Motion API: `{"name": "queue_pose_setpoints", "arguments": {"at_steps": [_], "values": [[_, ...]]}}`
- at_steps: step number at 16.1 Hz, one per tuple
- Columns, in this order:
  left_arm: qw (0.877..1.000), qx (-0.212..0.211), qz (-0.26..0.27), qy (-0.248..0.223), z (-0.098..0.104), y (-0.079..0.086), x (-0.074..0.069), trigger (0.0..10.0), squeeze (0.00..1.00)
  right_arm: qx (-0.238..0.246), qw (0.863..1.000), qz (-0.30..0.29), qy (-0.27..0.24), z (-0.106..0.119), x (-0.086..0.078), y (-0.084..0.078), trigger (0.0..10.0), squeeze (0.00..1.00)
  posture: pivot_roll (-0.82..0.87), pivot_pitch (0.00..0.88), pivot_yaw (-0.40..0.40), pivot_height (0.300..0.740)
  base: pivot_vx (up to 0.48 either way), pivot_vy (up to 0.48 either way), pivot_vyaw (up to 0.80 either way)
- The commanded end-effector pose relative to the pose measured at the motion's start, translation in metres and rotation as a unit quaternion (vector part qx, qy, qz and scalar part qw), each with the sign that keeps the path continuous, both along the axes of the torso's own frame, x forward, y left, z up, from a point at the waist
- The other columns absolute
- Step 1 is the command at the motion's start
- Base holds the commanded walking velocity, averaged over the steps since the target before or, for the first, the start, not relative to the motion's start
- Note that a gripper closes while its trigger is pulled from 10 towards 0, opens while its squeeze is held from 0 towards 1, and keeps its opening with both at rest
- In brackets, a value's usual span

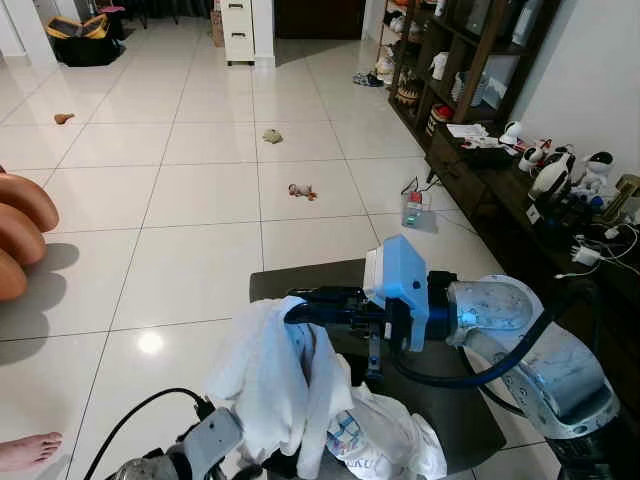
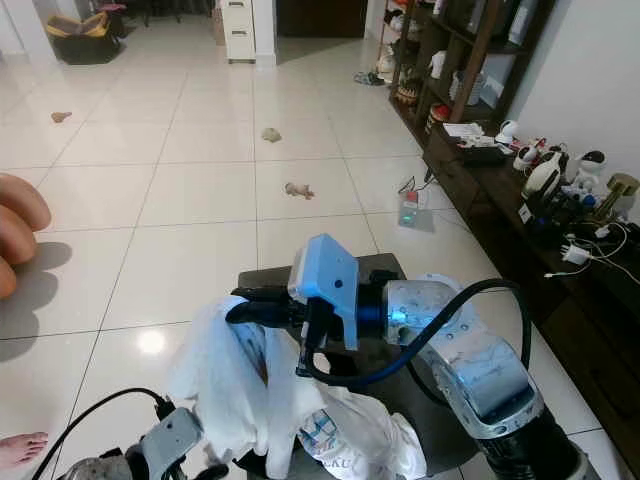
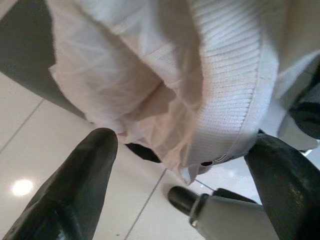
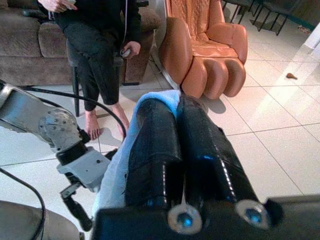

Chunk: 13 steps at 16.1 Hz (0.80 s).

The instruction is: Hang hanger

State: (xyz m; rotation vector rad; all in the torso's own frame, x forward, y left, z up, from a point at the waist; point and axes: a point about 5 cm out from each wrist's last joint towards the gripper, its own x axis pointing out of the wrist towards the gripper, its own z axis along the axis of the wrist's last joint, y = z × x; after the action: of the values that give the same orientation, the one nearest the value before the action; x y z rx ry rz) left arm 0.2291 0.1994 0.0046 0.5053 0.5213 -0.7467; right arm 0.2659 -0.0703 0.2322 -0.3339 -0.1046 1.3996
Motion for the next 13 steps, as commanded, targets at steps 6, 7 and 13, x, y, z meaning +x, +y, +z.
{"name": "queue_pose_setpoints", "arguments": {"at_steps": [6,7,13], "values": [[1.0,-0.015,0.002,0.001,-0.0038,-0.0036,0.0048,0.0,0.0,0.019,1.0,0.005,-0.024,0.018,-0.0037,-0.0025,10.0,0.0,0.05,0.123,-0.084,0.74,0.0,0.0,0.0],[1.0,-0.019,0.001,0.006,-0.0046,-0.0039,0.0047,0.0,0.0,0.02,0.999,0.005,-0.024,0.0191,-0.0039,-0.0027,10.0,0.0,0.04,0.124,-0.084,0.74,0.0,0.0,0.0],[0.999,-0.032,-0.014,0.019,-0.0055,-0.006,0.0055,0.0,0.0,0.026,0.999,0.005,-0.024,0.0246,-0.0051,-0.003,10.0,0.0,0.03,0.128,-0.086,0.74,0.0,0.0,0.0]]}}
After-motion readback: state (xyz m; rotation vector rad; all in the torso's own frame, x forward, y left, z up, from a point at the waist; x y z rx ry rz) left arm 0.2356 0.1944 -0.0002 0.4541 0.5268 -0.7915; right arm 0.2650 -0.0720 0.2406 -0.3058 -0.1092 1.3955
